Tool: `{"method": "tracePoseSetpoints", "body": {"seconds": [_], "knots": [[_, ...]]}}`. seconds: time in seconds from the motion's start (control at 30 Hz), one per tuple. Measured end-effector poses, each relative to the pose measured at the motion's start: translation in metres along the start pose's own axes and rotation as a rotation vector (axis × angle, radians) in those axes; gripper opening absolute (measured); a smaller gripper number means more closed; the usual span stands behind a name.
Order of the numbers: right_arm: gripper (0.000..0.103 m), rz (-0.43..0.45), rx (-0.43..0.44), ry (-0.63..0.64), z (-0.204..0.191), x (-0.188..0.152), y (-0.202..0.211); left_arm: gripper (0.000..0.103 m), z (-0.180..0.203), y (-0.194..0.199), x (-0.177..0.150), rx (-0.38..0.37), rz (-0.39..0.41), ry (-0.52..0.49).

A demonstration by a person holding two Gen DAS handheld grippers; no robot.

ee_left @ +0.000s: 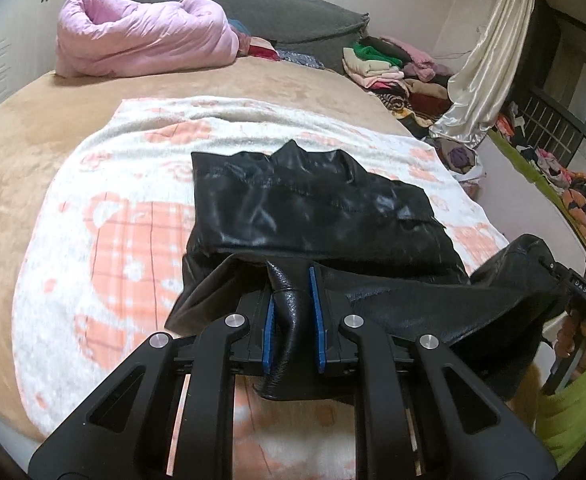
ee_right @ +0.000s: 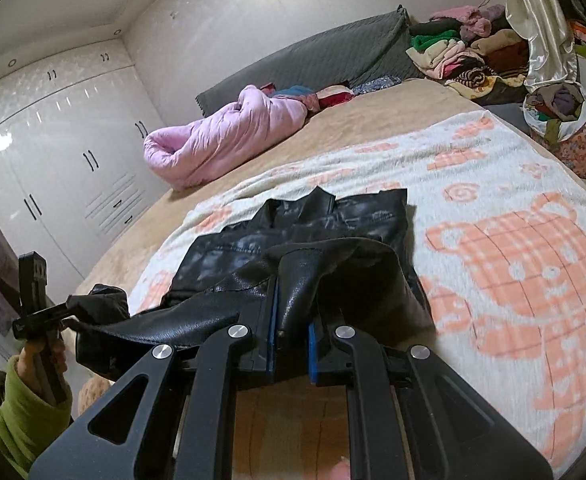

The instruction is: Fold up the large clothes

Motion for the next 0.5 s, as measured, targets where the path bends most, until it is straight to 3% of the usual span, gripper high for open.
{"method": "tracePoseSetpoints", "body": {"seconds": [0.5], "knots": [[0.010,-0.002,-0.008,-0.025,0.026,0.034,-0.044,0.009,-0.003,-0.040,0.036,0.044,-0.027,0.029]]}}
Point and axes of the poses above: each gripper's, at about its wrist camera, not at the fingertips, and y roughly against the way its jaws point, z to its right, x to its top, the point moved 7 cm from there along -y, roughly the way its jaws point, and after that the axes turned 14 degrees about x, right-handed, at the moved point
